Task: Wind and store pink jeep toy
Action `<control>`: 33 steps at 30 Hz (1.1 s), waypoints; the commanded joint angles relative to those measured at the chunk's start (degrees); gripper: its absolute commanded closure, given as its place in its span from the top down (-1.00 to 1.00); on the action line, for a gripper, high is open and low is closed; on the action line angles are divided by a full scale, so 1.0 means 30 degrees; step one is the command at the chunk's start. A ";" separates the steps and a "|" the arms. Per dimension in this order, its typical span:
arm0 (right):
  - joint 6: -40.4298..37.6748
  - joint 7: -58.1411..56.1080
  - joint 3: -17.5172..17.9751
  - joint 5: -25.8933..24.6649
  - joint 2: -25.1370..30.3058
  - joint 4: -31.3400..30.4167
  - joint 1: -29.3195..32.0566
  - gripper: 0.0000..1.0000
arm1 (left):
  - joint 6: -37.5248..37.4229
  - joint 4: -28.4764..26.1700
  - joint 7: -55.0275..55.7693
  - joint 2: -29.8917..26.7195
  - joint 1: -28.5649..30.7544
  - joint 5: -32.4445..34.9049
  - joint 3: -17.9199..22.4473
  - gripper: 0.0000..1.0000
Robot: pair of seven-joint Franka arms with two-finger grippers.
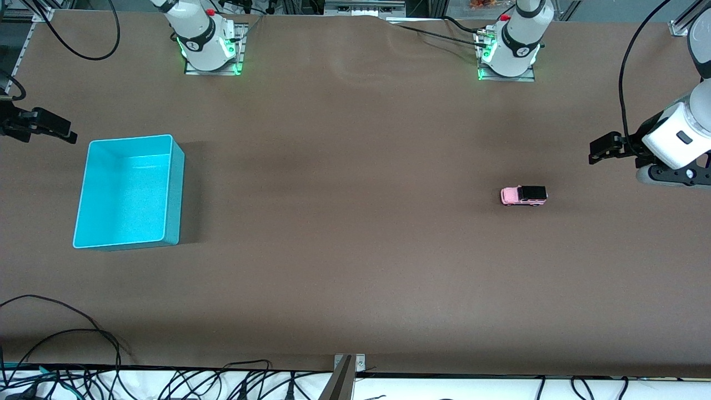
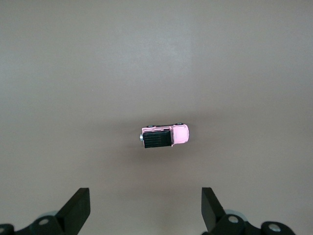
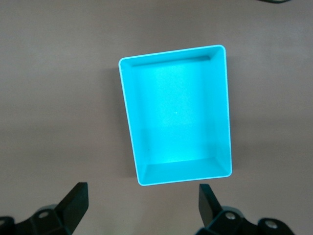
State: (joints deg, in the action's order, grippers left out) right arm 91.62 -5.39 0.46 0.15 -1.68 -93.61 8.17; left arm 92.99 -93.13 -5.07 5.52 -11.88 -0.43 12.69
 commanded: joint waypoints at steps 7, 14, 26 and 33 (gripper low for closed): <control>-0.0365 -0.0431 -0.0446 0.0155 0.0210 0.0326 0.0207 1.00 | -0.0177 -0.0129 -0.0184 -0.0140 0.0005 0.0321 -0.0042 1.00; -0.0217 -0.0372 -0.0329 0.0184 0.0122 0.0326 0.0031 1.00 | -0.0148 -0.0129 -0.0184 -0.0111 0.0034 0.0321 -0.0042 1.00; -0.0041 -0.0402 -0.0270 0.0302 -0.0054 0.0326 0.0031 1.00 | -0.0148 -0.0129 -0.0184 -0.0111 0.0034 0.0321 -0.0042 1.00; 0.0134 -0.0372 -0.0270 0.0272 -0.0083 0.0326 0.0031 1.00 | -0.0119 -0.0129 -0.0184 0.0035 0.0034 0.0321 -0.0042 1.00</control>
